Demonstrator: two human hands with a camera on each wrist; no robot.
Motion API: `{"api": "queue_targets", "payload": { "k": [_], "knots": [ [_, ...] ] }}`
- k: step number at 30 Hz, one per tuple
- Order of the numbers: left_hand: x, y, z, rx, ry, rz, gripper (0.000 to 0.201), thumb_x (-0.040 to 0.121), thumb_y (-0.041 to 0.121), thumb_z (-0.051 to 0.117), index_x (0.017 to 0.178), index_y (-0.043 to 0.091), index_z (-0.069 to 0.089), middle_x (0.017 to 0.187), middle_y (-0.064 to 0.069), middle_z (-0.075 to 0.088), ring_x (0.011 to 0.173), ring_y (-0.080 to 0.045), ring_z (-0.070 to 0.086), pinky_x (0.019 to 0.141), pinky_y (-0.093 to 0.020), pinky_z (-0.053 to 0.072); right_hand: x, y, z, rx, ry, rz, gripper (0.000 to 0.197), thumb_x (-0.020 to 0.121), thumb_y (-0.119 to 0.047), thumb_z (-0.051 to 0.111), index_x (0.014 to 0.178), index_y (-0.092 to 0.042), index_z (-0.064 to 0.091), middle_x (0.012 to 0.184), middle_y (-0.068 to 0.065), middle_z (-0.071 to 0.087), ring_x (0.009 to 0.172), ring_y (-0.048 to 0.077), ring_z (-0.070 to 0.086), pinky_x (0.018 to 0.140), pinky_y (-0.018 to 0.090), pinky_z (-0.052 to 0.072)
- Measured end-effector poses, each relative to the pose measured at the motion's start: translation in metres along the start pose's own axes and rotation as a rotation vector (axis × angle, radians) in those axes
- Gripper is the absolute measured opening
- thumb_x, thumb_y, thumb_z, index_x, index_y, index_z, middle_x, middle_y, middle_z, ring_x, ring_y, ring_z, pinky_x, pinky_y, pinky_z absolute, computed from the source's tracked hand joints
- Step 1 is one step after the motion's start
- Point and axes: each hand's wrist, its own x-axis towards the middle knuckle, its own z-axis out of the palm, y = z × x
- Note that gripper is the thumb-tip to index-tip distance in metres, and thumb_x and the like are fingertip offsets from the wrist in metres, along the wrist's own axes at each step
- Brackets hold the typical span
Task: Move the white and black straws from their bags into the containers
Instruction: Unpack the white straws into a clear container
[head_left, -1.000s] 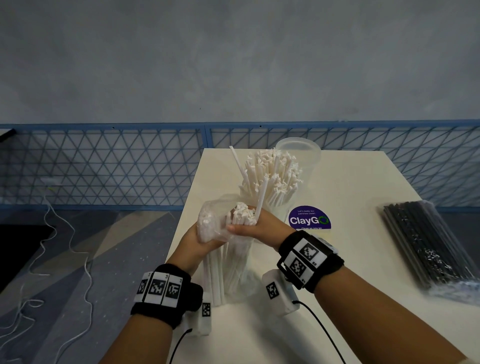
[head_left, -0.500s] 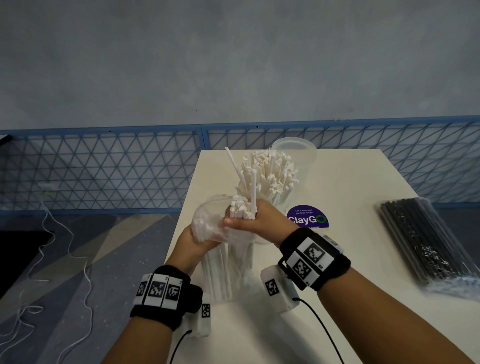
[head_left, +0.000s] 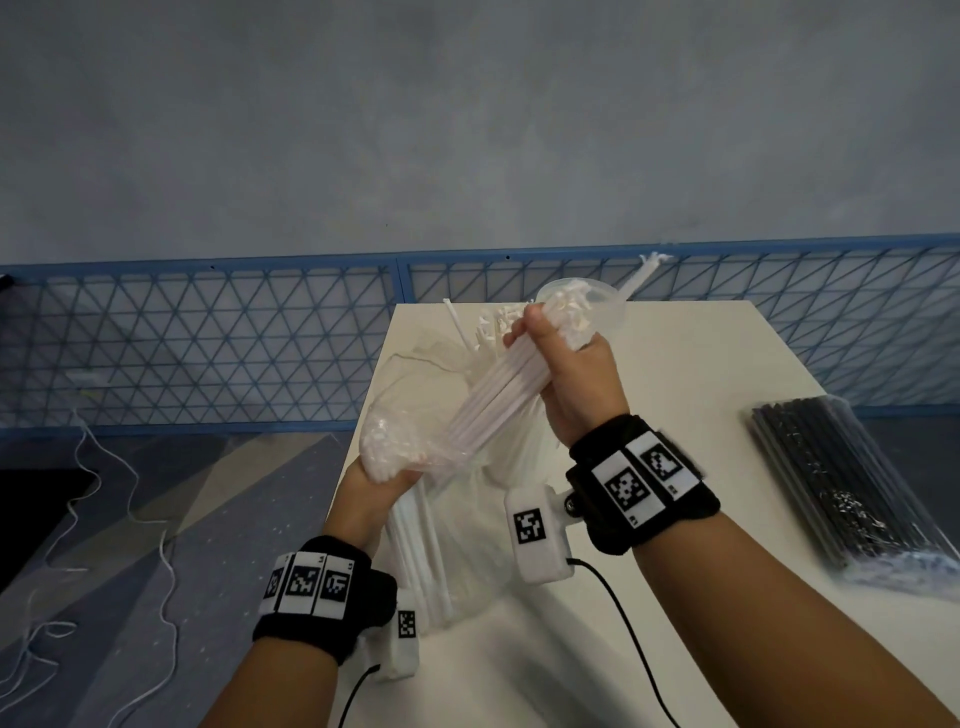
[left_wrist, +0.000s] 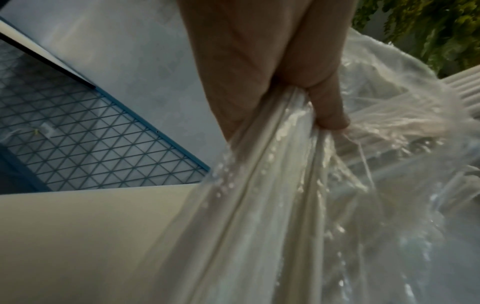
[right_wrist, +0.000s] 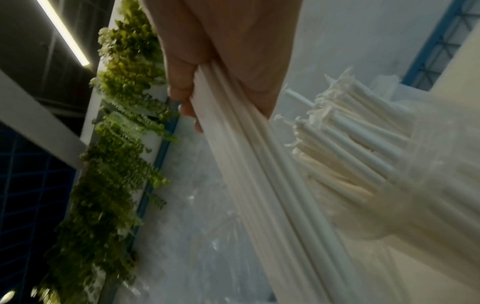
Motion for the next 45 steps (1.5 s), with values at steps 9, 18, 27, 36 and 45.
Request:
{"api": "queue_targets", "payload": {
  "k": [9,18,27,36,45],
  "knots": [
    [0.004,0.002,0.006,-0.017,0.022,0.015,0.036,0.060,0.015,0.078,0.093,0.015,0.065,0.083,0.002,0.073,0.084,-0.019,0.065,0.080,-0.032,0.051,-0.005,0.037,-0.001,-0.025,0.053,0.140,0.015,0.082,-0.002,0.064,0.072,-0.013,0.063,0.071,0.004,0.063,0.072,0.015,0.061,0.076,0.033,0.051],
    [0.008,0.003,-0.005,-0.068,0.122,-0.004,0.031,0.075,0.002,0.072,0.105,0.003,0.064,0.096,-0.016,0.071,0.072,-0.025,0.071,0.073,-0.038,0.058,0.016,0.008,-0.019,0.227,0.415,0.064,0.008,0.085,-0.011,0.064,0.078,-0.010,0.060,0.066,0.003,0.064,0.057,0.009,0.062,0.062,0.026,0.055],
    [0.007,0.006,-0.006,-0.172,0.147,-0.012,0.059,0.047,0.019,0.092,0.098,0.005,0.065,0.095,-0.014,0.073,0.091,-0.035,0.068,0.090,-0.051,0.053,0.032,-0.019,-0.017,-0.241,0.355,-0.201,0.024,0.083,-0.023,0.067,0.091,-0.001,0.061,0.074,-0.001,0.058,0.064,0.001,0.060,0.060,0.017,0.050],
    [0.005,0.009,0.008,-0.080,0.088,0.027,0.021,0.074,-0.004,0.072,0.085,0.013,0.067,0.078,-0.002,0.075,0.079,-0.025,0.070,0.088,-0.048,0.052,0.041,0.019,-0.005,-0.579,0.235,-0.061,0.039,0.073,-0.017,0.076,0.107,-0.008,0.059,0.096,0.007,0.066,0.092,0.024,0.063,0.085,0.039,0.053],
    [0.008,0.011,0.008,-0.067,0.080,0.017,0.063,0.045,0.031,0.086,0.098,0.006,0.066,0.094,-0.018,0.072,0.091,-0.033,0.068,0.087,-0.047,0.053,0.057,0.017,-0.007,-0.904,0.049,-0.261,0.013,0.092,-0.017,0.052,0.085,-0.014,0.062,0.079,-0.003,0.062,0.066,0.003,0.053,0.060,0.004,0.038]
  ]
}}
